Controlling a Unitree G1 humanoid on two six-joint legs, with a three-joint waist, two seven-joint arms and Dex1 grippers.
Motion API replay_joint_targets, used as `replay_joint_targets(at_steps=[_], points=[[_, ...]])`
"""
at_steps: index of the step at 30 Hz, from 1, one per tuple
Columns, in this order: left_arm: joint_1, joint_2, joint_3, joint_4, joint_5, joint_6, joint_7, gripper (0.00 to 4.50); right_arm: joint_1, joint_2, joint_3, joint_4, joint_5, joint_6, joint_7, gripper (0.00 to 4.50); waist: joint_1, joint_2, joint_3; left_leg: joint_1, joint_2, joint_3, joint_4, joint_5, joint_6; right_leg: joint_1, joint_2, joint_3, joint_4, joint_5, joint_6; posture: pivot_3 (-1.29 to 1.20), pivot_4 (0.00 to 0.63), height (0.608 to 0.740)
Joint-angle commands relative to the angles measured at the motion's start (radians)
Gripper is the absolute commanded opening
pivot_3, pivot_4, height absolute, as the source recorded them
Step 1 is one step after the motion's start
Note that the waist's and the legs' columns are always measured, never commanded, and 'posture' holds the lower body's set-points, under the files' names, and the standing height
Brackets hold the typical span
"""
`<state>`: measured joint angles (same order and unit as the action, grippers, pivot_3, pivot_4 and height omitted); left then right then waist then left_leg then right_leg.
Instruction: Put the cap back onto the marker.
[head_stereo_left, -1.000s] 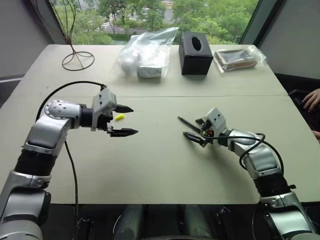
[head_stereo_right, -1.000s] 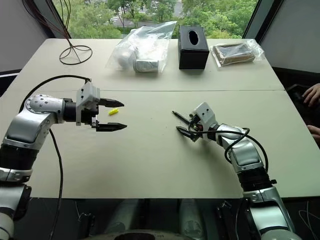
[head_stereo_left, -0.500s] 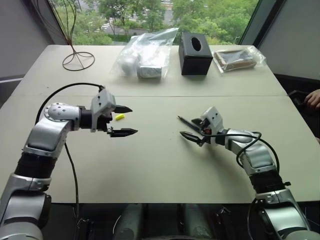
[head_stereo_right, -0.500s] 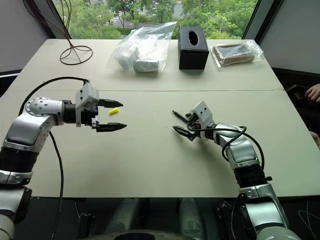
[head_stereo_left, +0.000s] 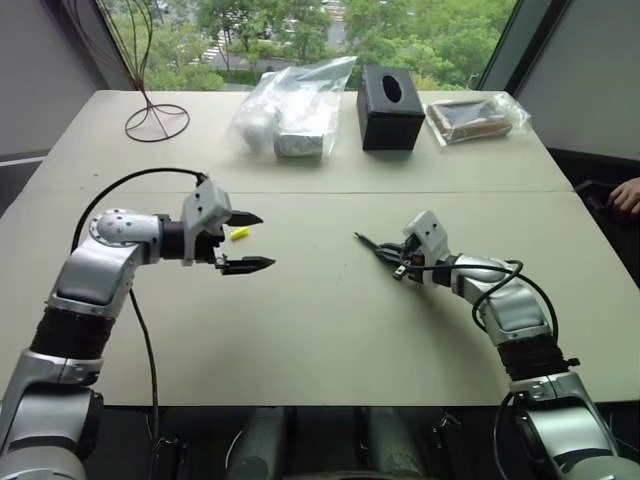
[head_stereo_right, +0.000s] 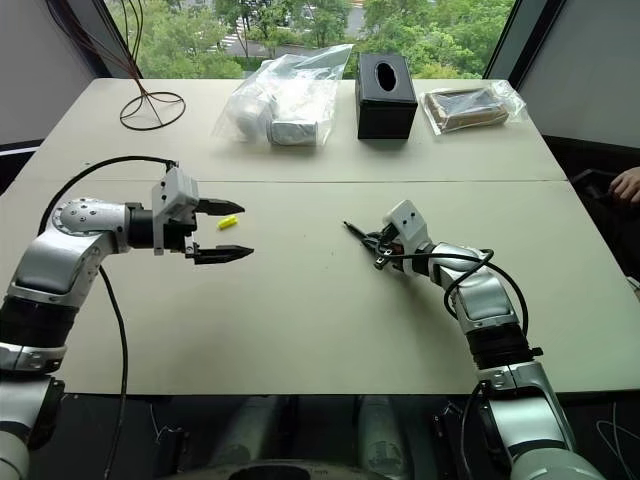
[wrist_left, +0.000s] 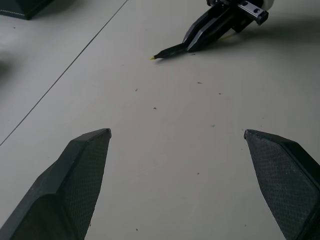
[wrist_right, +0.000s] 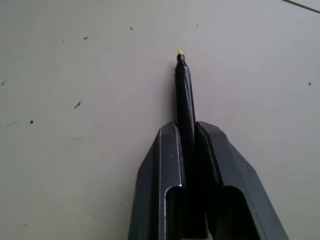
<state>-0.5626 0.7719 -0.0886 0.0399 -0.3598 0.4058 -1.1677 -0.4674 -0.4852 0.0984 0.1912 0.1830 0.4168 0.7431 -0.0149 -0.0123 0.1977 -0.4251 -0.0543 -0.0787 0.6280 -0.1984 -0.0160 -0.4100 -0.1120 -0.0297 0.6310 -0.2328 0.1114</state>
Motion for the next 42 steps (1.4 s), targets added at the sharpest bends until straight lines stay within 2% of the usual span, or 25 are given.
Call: replay_joint_targets(at_steps=[1,10,17,22,33,42], points=[[-0.003,0.014,0.048,-0.002,0.007,-0.028,0.015,4.47,-0.038,-0.015,0.008,-0.054,-0.023,-0.010,0.005,0.03,0.000,0.000,0.000,0.000,0.000,0.000,0.000,0.000,0.000,0.000,0.000,0.000,0.000,0.000,0.000,0.00,0.150,0.740],[-0.028,0.014,0.135,0.279,0.113,-0.217,0.162,4.47,-0.194,-0.114,0.071,-0.297,-0.057,0.093,0.094,0.03,0.000,0.001,0.001,0.000,0.000,0.000,-0.001,0.000,0.000,-0.002,0.000,0.000,0.001,0.000,0.000,0.00,0.150,0.740],[0.001,-0.058,0.194,0.427,0.103,-0.268,0.256,4.47,-0.213,-0.091,0.122,-0.442,-0.025,0.195,0.111,0.03,0.005,0.001,0.001,-0.002,-0.001,0.000,0.000,0.000,0.000,-0.002,-0.002,0.000,0.000,0.000,0.000,0.00,0.150,0.740],[-0.002,-0.104,0.170,0.466,0.104,-0.266,0.214,4.47,-0.190,-0.063,0.112,-0.478,0.013,0.244,0.100,0.03,0.004,0.001,0.001,-0.002,-0.001,0.000,0.000,0.000,0.000,-0.002,-0.002,0.000,0.001,0.000,0.000,0.00,0.150,0.740],[-0.217,-0.157,0.081,0.856,0.214,-0.414,0.077,4.47,-0.131,-0.086,0.089,-0.591,0.088,0.355,0.087,0.03,0.003,0.000,0.001,-0.001,-0.002,0.000,0.001,0.000,0.000,-0.001,-0.001,-0.001,0.001,0.000,0.000,0.00,0.150,0.740],[-0.291,-0.186,0.064,1.018,0.282,-0.507,0.066,4.47,-0.119,-0.104,0.075,-0.660,0.120,0.414,0.047,0.03,0.003,0.000,0.000,-0.001,-0.001,0.000,0.001,0.000,0.000,-0.001,-0.001,-0.001,0.001,0.000,0.001,0.00,0.150,0.740]])
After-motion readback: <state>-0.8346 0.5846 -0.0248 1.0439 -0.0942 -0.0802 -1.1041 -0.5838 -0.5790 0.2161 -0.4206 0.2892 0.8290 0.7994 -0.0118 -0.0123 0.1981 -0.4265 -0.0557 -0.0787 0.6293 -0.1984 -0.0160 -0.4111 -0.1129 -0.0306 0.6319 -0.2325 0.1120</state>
